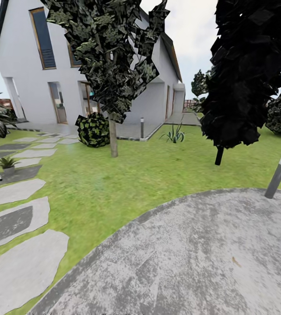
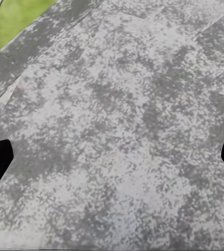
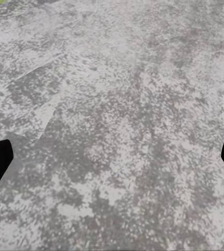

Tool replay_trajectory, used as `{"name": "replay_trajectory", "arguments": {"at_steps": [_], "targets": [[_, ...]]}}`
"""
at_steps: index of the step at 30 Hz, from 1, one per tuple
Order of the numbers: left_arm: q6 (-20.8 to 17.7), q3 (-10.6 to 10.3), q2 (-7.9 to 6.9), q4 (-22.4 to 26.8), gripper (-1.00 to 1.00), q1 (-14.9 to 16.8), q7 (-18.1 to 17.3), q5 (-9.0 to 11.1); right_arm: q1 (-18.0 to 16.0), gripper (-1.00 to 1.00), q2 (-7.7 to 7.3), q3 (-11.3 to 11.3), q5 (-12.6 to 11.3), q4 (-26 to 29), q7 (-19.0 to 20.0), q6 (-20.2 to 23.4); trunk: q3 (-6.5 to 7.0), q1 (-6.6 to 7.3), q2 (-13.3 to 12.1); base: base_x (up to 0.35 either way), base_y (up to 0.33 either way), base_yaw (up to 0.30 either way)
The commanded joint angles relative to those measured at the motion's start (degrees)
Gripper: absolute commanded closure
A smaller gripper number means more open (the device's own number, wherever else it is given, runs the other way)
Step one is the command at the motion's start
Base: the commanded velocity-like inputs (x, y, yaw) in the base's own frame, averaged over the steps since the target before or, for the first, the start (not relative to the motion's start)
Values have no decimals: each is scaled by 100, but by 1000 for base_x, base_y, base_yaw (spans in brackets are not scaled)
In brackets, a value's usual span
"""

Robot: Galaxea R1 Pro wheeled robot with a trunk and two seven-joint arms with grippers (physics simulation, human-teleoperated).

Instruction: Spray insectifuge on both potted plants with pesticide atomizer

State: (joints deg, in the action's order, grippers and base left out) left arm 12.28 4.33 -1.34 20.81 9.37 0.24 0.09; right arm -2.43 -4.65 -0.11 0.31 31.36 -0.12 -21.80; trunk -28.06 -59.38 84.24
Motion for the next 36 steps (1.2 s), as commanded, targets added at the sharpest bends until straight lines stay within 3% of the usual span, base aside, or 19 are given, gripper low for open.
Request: {"name": "replay_trajectory", "arguments": {"at_steps": [1, 36], "targets": [[20, 29, 7, -7, -100, 10, 2, -10, 0, -100, -1, 1, 4, -9, 0, -15, -28, -22, 44, 0, 0, 253], [20, 42, 2, -16, -100, 13, 2, -35, -1, -100, -1, 29, 13, -25, 3, -8, -784, -791, 1448, 0, 0, 253]]}}
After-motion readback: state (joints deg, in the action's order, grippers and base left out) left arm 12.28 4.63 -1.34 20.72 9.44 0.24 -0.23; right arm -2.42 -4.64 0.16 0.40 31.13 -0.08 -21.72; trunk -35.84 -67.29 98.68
